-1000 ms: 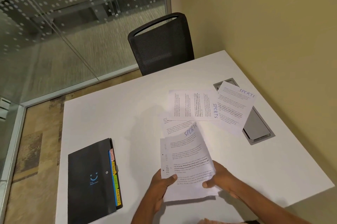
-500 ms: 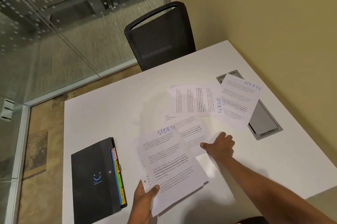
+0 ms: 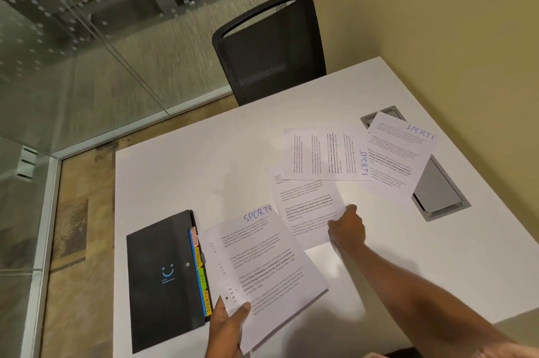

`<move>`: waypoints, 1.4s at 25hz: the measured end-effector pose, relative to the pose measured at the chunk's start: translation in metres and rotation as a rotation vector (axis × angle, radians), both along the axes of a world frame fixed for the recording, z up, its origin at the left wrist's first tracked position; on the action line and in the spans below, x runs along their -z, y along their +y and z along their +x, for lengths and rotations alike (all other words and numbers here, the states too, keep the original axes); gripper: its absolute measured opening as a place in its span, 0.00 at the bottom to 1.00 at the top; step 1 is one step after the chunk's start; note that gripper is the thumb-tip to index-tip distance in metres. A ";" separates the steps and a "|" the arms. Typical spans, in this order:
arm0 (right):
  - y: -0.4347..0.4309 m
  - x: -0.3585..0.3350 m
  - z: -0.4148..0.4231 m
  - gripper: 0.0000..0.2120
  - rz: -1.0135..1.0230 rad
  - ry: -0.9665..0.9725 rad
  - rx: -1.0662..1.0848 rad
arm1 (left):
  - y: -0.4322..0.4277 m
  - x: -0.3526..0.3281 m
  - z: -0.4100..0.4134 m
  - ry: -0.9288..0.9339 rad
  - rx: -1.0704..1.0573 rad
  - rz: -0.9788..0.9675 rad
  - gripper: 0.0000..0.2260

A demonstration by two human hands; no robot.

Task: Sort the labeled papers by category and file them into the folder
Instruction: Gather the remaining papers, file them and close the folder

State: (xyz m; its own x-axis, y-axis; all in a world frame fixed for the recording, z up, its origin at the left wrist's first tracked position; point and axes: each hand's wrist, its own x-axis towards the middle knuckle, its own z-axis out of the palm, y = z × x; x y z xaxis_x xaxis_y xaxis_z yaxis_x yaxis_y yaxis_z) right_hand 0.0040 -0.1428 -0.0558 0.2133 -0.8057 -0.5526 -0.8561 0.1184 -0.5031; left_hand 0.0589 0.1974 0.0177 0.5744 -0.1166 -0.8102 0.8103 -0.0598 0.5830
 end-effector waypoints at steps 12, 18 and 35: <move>-0.023 -0.029 -0.106 0.15 0.710 -0.249 0.106 | 0.061 -0.012 0.022 -0.149 -0.045 0.075 0.21; 0.005 -0.056 -0.120 0.14 0.754 -0.331 0.059 | 0.073 -0.021 0.024 -0.231 -0.024 0.123 0.22; 0.080 -0.077 -0.077 0.13 0.576 -0.388 -0.108 | 0.021 -0.046 0.004 -0.081 0.205 -0.128 0.35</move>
State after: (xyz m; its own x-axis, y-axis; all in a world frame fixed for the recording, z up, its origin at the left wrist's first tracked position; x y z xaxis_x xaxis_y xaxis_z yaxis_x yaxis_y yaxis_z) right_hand -0.0733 -0.0626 0.0213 0.5436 -0.3707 -0.7531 -0.6496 0.3824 -0.6571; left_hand 0.0631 0.2183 0.0638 0.5911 -0.3358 -0.7334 0.7389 -0.1391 0.6593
